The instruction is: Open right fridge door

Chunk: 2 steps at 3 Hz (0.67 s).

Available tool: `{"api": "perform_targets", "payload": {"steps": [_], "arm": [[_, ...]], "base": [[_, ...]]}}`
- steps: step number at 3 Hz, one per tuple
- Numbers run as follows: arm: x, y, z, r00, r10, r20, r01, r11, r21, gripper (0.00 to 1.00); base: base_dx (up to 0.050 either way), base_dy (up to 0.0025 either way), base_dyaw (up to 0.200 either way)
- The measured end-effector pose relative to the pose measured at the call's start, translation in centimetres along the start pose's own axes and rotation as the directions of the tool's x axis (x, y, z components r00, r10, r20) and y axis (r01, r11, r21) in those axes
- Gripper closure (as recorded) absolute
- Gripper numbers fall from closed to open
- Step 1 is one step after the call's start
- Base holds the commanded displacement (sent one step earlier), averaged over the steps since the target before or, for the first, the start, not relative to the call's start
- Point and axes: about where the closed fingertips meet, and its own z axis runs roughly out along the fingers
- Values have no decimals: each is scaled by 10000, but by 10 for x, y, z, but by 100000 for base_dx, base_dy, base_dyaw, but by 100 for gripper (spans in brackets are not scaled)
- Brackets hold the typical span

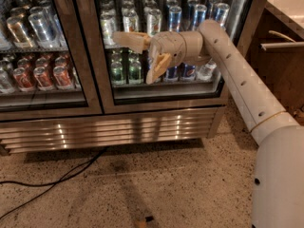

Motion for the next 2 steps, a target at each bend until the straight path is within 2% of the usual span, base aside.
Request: {"api": "perform_targets", "payload": {"steps": [1, 2], "arm": [[4, -2, 1, 9798, 790, -1837, -623, 9935, 950, 0], [4, 0, -2, 9522, 1266, -2781, -861, 9844, 1533, 0]], "base": [[0, 0, 0], [0, 0, 0]]}}
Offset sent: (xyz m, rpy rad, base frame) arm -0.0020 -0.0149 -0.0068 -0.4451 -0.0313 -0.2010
